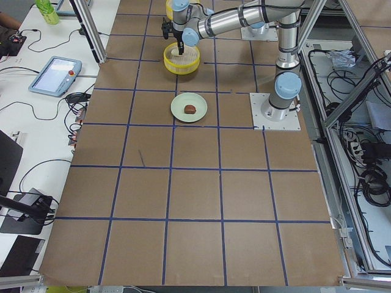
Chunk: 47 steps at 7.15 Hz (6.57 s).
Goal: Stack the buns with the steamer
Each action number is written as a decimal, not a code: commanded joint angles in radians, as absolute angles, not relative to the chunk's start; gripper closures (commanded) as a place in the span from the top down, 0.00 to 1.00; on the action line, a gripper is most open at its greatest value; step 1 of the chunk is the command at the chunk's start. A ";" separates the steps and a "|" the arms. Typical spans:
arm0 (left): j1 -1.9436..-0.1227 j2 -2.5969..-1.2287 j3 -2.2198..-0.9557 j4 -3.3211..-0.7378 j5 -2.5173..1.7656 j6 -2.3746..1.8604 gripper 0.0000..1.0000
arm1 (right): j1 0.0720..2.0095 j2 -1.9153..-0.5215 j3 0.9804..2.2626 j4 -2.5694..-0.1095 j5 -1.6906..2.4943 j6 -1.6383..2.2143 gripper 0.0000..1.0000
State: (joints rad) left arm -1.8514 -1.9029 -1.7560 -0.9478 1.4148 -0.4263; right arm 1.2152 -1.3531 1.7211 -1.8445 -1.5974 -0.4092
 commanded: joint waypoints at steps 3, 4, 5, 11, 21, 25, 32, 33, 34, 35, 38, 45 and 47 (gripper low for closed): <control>-1.564 -1.795 -1.883 -1.044 1.505 0.046 1.00 | 1.553 -1.336 1.674 -1.862 -1.577 0.013 0.07; -1.484 -1.761 -1.960 -1.045 1.508 0.161 1.00 | 1.640 -1.313 1.655 -1.865 -1.560 0.166 0.07; -1.418 -1.756 -1.989 -1.045 1.604 0.267 1.00 | 1.731 -1.289 1.641 -1.890 -1.554 0.348 0.07; -1.302 -1.792 -2.097 -0.974 1.661 0.437 0.80 | 1.818 -1.232 1.666 -1.905 -1.569 0.356 0.08; -1.333 -1.661 -1.993 -0.998 1.556 0.407 0.02 | 1.818 -1.232 1.677 -1.905 -1.598 0.354 0.10; -1.538 -1.677 -1.798 -1.203 1.527 0.076 0.02 | 1.818 -1.233 1.700 -1.927 -1.601 0.341 1.00; -1.887 -1.859 -1.718 -0.982 1.399 -0.537 0.17 | 1.637 -1.520 1.454 -1.419 -1.578 0.145 1.00; -1.887 -1.862 -1.730 -0.982 1.410 -0.528 0.99 | 1.641 -1.557 1.462 -1.420 -1.578 0.109 1.00; -1.887 -1.867 -1.720 -0.979 1.408 -0.526 1.00 | 1.638 -1.563 1.477 -1.420 -1.583 0.092 1.00; -1.887 -1.871 -1.721 -0.979 1.408 -0.525 1.00 | 1.640 -1.565 1.479 -1.425 -1.583 0.097 1.00; -1.887 -1.867 -1.726 -0.982 1.448 -0.468 1.00 | 1.644 -1.572 1.480 -1.424 -1.580 0.094 1.00; -1.573 -1.682 -1.574 -1.459 1.574 0.107 1.00 | 1.635 -1.571 1.477 -1.433 -1.577 -0.018 1.00; -1.572 -1.605 -1.516 -1.621 1.575 0.106 1.00 | 1.632 -1.571 1.474 -1.434 -1.543 -0.006 1.00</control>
State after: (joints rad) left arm -1.5786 -1.6569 -1.5480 -1.5250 1.5751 0.1021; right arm 1.6333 -1.5702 1.4761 -1.4329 -1.5565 -0.0076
